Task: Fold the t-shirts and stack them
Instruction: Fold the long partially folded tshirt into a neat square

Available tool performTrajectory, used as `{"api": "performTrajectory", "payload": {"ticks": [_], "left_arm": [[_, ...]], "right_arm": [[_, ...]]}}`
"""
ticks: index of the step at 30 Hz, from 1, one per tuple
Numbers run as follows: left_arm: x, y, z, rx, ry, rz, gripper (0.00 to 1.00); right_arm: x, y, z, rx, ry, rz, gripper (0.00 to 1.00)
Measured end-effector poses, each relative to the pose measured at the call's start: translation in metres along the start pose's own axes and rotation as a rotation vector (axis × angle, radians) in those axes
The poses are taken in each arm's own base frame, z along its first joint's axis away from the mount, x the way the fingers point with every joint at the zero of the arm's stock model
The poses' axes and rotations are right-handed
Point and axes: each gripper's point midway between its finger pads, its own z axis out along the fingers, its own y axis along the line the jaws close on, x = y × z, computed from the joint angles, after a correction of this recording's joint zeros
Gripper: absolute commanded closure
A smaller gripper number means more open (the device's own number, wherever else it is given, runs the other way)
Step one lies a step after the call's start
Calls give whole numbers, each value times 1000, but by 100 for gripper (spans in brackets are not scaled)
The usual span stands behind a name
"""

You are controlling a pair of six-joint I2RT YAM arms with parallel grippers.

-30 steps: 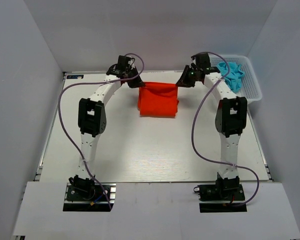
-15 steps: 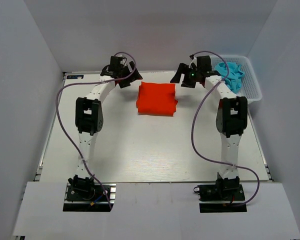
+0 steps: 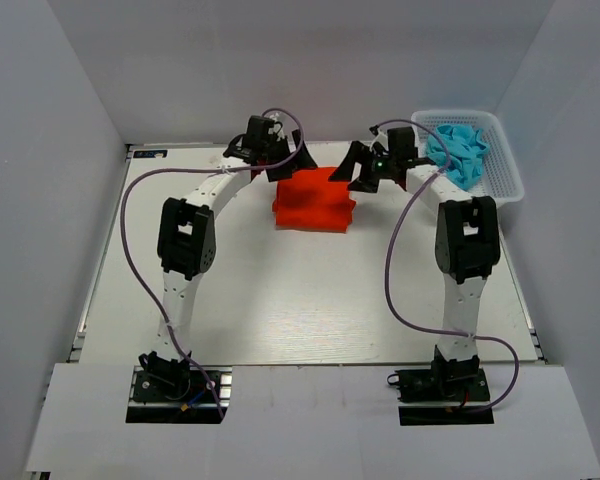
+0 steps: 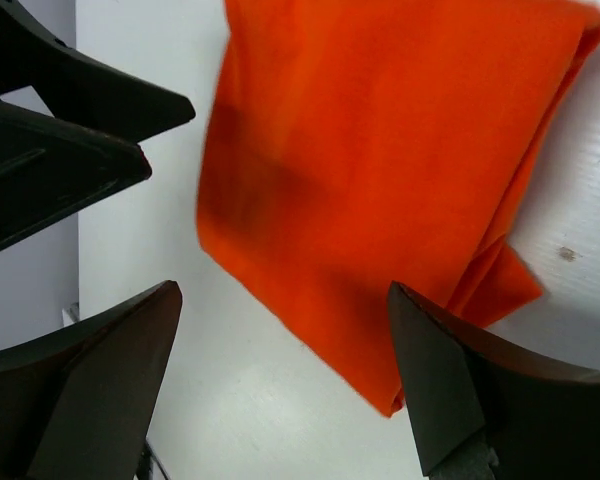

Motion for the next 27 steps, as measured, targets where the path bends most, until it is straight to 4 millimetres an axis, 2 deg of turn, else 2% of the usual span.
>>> {"api": "performTrajectory", "payload": {"ticks": [3, 6, 8, 12, 16, 21, 23, 25, 27], "left_arm": [[28, 24, 9, -39, 55, -40, 0], [70, 55, 14, -101, 144, -96, 0], [75, 59, 13, -91, 145, -112, 0], [85, 62, 1, -95, 150, -127, 0], [114, 61, -25, -94, 193, -141, 0], [173, 52, -76, -119, 313, -171, 0], [189, 46, -97, -149, 362, -178, 0], [190, 34, -115, -169, 365, -161, 0], [176, 23, -132, -181, 319, -135, 0]], "right_arm": [[22, -20, 18, -14, 36, 66, 11], [48, -39, 29, 4, 84, 108, 11], [63, -47, 33, 5, 113, 123, 9], [74, -42, 30, -18, 111, 80, 9], [110, -33, 9, -1, 143, 67, 9], [159, -22, -20, 31, 213, 69, 9], [178, -14, -40, 49, 236, 68, 9], [187, -2, -59, 61, 240, 50, 9], [177, 13, -74, 60, 200, 14, 9]]}}
